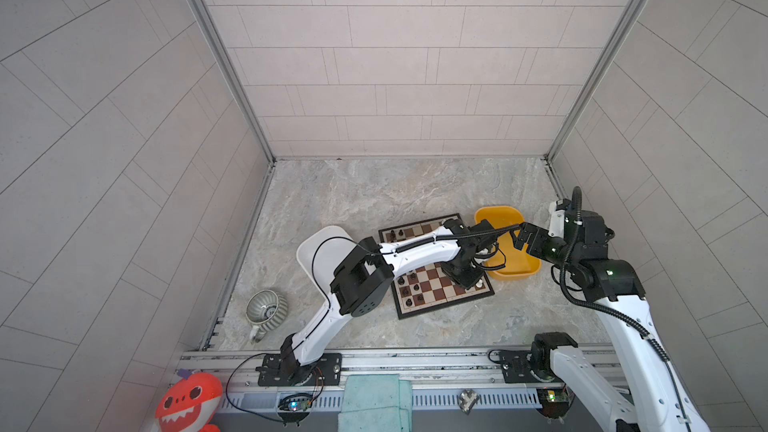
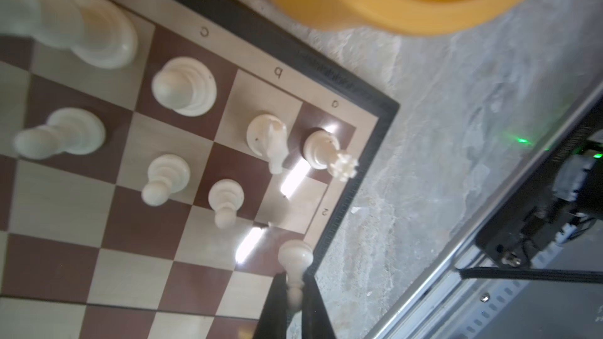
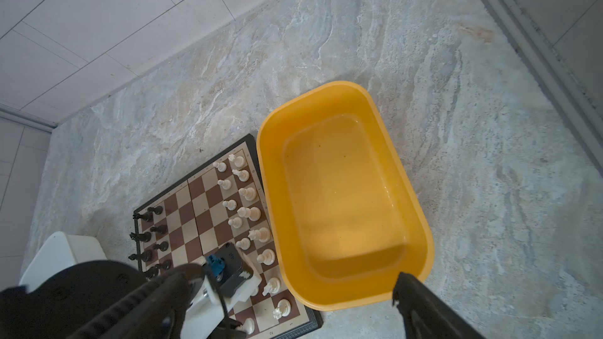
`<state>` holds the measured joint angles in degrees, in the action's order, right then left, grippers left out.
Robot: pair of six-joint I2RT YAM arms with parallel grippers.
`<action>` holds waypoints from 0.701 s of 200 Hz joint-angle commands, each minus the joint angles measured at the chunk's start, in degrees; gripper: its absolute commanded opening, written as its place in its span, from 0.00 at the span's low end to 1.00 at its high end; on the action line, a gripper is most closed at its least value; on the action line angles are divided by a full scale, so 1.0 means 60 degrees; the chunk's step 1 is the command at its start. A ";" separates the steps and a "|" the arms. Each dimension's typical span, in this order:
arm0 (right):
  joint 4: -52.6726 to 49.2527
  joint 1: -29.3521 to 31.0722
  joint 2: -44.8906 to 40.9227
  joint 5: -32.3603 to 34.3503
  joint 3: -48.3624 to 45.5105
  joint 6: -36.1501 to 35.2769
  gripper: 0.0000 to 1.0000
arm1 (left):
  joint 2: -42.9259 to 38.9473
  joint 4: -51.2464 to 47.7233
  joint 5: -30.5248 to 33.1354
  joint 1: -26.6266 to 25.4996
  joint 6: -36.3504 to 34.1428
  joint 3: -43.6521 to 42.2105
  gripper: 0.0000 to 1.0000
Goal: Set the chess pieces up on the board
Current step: 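Lower the white pawn onto the board's near row with left gripper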
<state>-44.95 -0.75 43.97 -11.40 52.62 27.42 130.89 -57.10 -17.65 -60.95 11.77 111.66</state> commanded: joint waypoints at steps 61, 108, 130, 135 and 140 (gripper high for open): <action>-0.0511 0.0042 -0.0443 0.0305 0.0133 -0.0358 0.99 | 0.0624 -0.0788 0.0227 -0.0202 0.0148 0.0967 0.00; -0.0512 0.0050 -0.0487 0.0252 0.0143 -0.0360 0.99 | 0.0832 -0.0901 0.0265 -0.0229 0.0155 0.1260 0.00; -0.0522 0.0051 -0.0486 0.0243 0.0156 -0.0373 0.99 | 0.0982 -0.0940 0.0246 -0.0256 0.0191 0.1427 0.00; -0.0541 0.0039 -0.0486 0.0244 0.0164 -0.0380 0.99 | 0.1005 -0.0967 0.0238 -0.0250 0.0177 0.1442 0.00; -0.0546 0.0038 -0.0478 0.0244 0.0176 -0.0380 0.99 | 0.1028 -0.0979 0.0246 -0.0249 0.0187 0.1455 0.00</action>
<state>-47.44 -0.75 41.65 -10.26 53.01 25.82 135.31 -60.95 -16.62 -61.93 12.60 118.48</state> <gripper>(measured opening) 0.992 0.098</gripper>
